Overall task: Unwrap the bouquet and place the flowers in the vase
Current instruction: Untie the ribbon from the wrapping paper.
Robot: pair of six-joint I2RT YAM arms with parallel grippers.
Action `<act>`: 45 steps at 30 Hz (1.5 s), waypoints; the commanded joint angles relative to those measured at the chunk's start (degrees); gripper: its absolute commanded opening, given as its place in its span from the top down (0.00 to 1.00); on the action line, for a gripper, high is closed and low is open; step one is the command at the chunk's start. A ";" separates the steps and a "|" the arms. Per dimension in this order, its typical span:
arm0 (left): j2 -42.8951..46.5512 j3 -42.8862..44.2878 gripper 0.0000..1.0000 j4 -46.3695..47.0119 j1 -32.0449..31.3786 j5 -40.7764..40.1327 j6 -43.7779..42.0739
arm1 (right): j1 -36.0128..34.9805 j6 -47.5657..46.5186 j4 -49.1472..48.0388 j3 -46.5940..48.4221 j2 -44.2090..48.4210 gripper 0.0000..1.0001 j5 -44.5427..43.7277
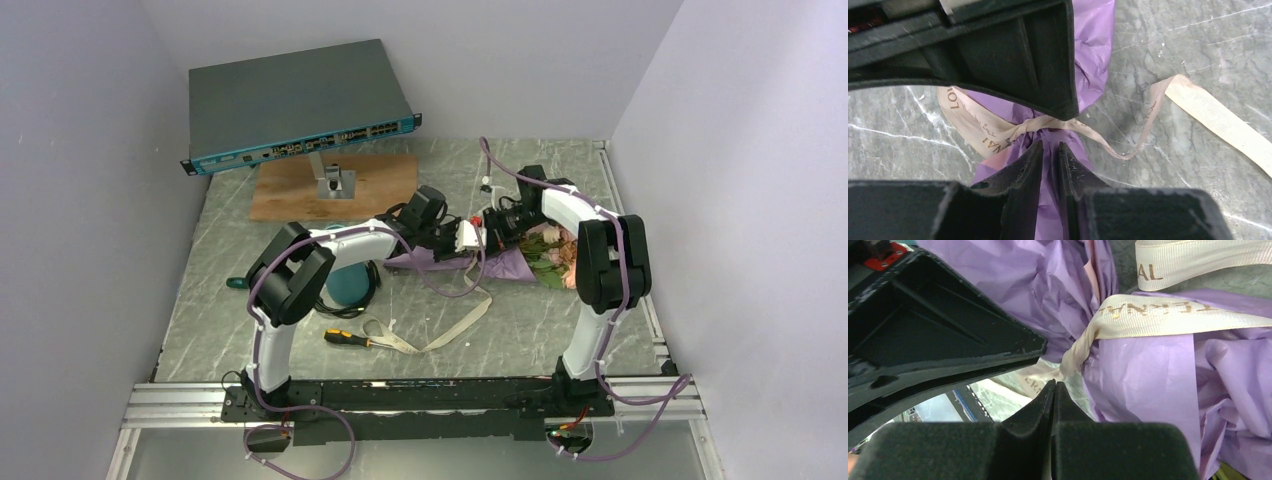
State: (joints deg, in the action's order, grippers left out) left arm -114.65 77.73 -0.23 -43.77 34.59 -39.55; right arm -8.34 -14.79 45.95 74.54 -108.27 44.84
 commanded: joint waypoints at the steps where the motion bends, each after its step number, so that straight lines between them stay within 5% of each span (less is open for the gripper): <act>1: -0.70 0.97 0.76 -0.43 -0.09 0.20 -3.36 | 0.30 -0.58 -0.42 0.78 3.12 1.00 -0.67; 6: -0.18 -0.70 0.76 -1.54 -0.69 0.24 -3.91 | 0.09 2.37 -0.33 3.39 0.67 0.75 -1.55; 12: -0.44 -0.33 0.76 -1.45 -0.79 -0.09 -3.63 | -0.41 4.71 -1.27 5.14 -1.68 0.70 -3.32; 22: -1.53 0.74 0.76 -1.29 -0.78 -0.77 0.21 | -0.45 4.15 0.26 5.92 -5.22 0.77 -4.16; 26: -1.46 -0.14 0.76 -1.27 -0.64 -0.55 0.70 | -0.44 2.70 0.84 5.18 -4.51 1.00 -3.13; 38: 6.08 -1.70 0.77 2.54 0.90 5.08 2.36 | 1.31 -4.79 1.97 2.46 -1.40 1.00 1.40; 45: 2.96 2.58 0.77 2.68 0.69 4.97 -0.92 | 1.31 -5.29 1.60 1.86 -1.22 1.00 2.80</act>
State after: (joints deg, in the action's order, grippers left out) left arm -111.90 77.60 0.43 -42.94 37.69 -37.41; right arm -7.31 -17.76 47.33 77.06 -112.51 45.52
